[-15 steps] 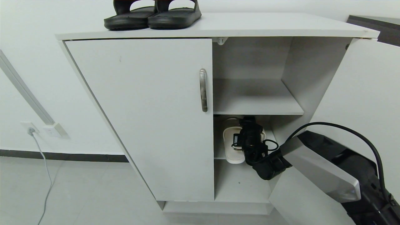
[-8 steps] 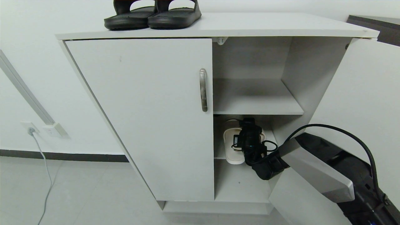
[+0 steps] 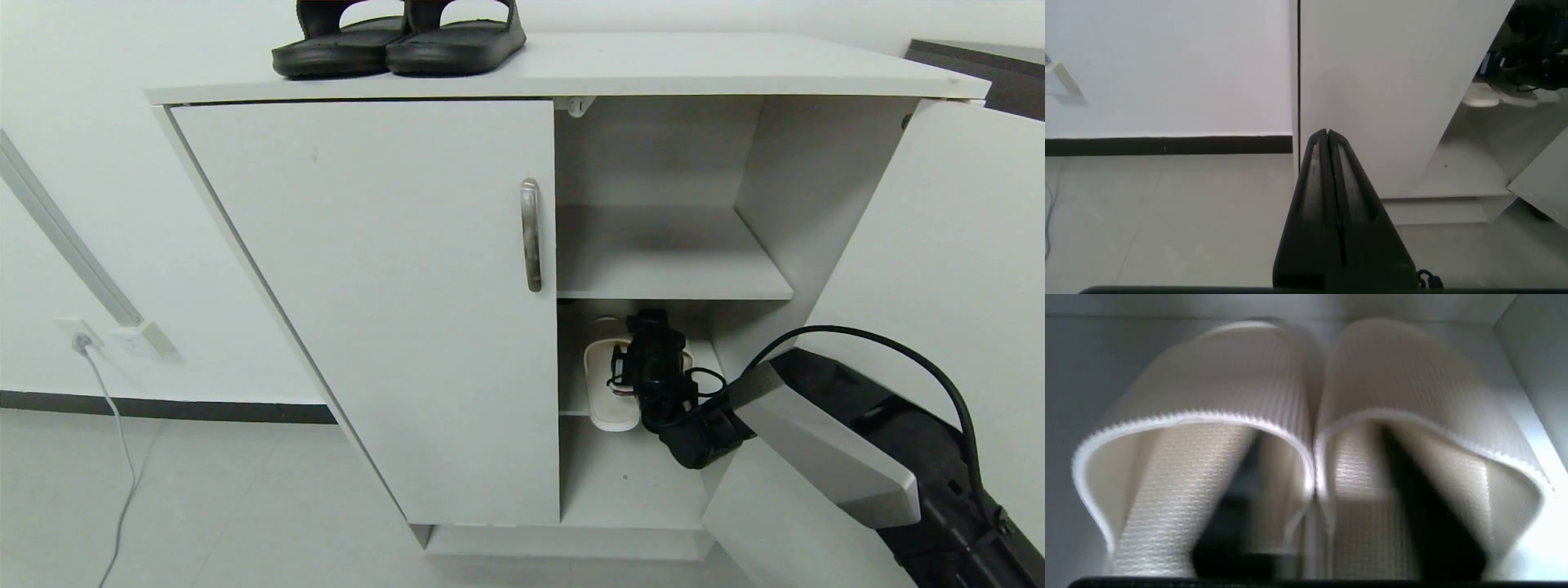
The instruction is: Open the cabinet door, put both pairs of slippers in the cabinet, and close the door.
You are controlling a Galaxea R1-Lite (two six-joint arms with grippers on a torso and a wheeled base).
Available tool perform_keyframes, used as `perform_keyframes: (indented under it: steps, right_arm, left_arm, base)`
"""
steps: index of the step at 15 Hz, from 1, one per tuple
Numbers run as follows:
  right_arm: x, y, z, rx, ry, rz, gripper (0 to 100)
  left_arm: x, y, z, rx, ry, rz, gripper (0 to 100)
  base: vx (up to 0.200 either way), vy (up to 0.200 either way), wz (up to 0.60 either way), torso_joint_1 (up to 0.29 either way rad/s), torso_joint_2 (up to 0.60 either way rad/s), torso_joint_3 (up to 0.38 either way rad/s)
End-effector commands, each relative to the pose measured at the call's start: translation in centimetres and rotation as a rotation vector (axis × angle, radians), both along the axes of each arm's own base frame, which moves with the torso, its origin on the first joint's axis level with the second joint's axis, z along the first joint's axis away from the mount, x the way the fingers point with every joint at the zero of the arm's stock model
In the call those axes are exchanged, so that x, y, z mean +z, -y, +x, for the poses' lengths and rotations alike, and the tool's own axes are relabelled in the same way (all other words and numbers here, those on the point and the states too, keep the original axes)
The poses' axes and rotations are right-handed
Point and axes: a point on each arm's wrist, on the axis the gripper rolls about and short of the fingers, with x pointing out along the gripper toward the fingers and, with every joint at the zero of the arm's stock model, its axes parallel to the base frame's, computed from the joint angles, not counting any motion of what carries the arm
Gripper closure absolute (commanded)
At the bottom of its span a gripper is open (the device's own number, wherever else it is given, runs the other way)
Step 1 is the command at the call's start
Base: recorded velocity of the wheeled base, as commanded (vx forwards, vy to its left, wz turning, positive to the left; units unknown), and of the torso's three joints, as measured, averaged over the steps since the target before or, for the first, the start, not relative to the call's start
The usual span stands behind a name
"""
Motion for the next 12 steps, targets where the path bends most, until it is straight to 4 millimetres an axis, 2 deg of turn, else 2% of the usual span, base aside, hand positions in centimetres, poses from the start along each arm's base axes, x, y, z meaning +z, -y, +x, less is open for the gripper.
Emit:
perform_keyframes:
  steps: [1,4,7,8,12]
  right_arm:
    - [-0.2,0.2,-0.5,0.002,-0.006,-0.003,0]
    - [0.8,0.6,-2.3,0.012,0.002,0.002,0]
    - [2.4,1.3,-7.0,0.050,0.010,0.009,0]
    - [2.8,1.7,-9.9,0.076,0.000,0.004,0]
    - [2.5,4.0,-16.4,0.120,-0.014,0.000,0]
  left_arm:
    - [0.0,0.0,0.0,0.000,-0.002,0.001,100]
    - [0.0,0.0,0.0,0.000,-0.002,0.001,100]
    - [0.0,0.0,0.0,0.000,-0.002,0.001,100]
    - [0.0,0.0,0.0,0.000,-0.002,0.001,100]
    - [0.0,0.0,0.0,-0.002,-0.002,0.003,100]
  base:
    - [0.000,0.000,0.00,0.000,0.00,0.000]
    - [0.000,0.000,0.00,0.000,0.00,0.000]
    - [0.000,0.000,0.00,0.000,0.00,0.000]
    - [0.000,0.000,0.00,0.000,0.00,0.000]
    - [0.000,0.000,0.00,0.000,0.00,0.000]
